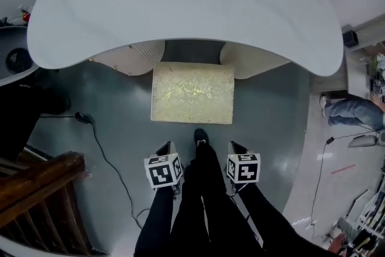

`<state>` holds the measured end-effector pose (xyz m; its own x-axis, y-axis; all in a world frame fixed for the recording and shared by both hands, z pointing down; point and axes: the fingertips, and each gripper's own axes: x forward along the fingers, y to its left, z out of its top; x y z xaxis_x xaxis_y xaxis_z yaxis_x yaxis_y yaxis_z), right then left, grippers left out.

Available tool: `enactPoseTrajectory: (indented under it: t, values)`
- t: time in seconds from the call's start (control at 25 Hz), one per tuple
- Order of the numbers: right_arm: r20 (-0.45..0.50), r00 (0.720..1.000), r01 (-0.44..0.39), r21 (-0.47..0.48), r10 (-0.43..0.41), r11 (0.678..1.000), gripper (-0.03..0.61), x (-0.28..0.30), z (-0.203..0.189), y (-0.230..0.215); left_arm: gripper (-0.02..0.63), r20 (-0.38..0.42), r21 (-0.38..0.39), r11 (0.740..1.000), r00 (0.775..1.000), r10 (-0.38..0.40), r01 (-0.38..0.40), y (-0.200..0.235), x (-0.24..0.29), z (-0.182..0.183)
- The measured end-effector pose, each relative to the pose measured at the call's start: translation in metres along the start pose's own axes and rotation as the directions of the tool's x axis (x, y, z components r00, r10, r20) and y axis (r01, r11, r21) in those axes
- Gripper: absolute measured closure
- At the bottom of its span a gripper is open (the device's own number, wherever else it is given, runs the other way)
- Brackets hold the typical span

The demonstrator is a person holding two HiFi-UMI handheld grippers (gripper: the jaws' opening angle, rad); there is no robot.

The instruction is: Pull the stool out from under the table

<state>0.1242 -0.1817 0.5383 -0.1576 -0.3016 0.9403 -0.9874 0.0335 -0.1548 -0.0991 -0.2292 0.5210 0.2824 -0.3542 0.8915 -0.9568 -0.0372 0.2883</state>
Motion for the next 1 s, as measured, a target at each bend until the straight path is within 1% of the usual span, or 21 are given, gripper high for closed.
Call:
enactPoseTrajectory:
  t: [0.12, 0.24, 0.48, 0.6, 0.68, 0.76, 0.88, 1.0]
  values:
    - [0.017, 1.0, -0.011, 0.013, 0.011, 1.0, 0.575, -0.03, 0.01, 0.004, 0.606, 0.011, 0.01, 1.0, 1.0, -0.012, 0.012, -0.015, -0.029, 0.007]
    - [0.034, 0.999, -0.017, -0.007, 0.018, 1.0, 0.575, -0.057, 0.018, 0.008, 0.606, 0.025, 0.019, 1.0, 0.999, -0.023, 0.023, -0.031, -0.056, 0.011]
    - [0.081, 0.996, -0.028, -0.037, 0.031, 0.999, 0.575, -0.069, 0.022, -0.007, 0.606, 0.046, 0.039, 0.999, 0.998, -0.038, 0.037, -0.058, -0.058, 0.003]
    - [0.078, 0.996, -0.038, -0.036, 0.041, 0.999, 0.575, -0.071, 0.026, 0.003, 0.606, 0.043, 0.041, 0.999, 0.998, -0.035, 0.033, -0.05, -0.063, 0.004]
    - [0.073, 0.996, -0.047, -0.039, 0.05, 0.998, 0.575, -0.076, 0.029, 0.023, 0.606, 0.053, 0.04, 0.999, 0.998, -0.038, 0.036, -0.035, -0.077, 0.01]
    - [0.07, 0.996, -0.06, -0.04, 0.063, 0.997, 0.575, -0.093, 0.035, 0.032, 0.607, 0.062, 0.045, 0.998, 0.997, -0.037, 0.035, -0.037, -0.098, 0.021]
    - [0.065, 0.995, -0.078, -0.041, 0.081, 0.996, 0.575, -0.124, 0.047, 0.025, 0.606, 0.064, 0.047, 0.998, 0.997, -0.033, 0.03, -0.06, -0.118, 0.035]
    - [0.053, 0.994, -0.092, -0.043, 0.094, 0.995, 0.575, -0.142, 0.057, 0.007, 0.606, 0.057, 0.038, 0.999, 0.998, -0.035, 0.033, -0.09, -0.121, 0.044]
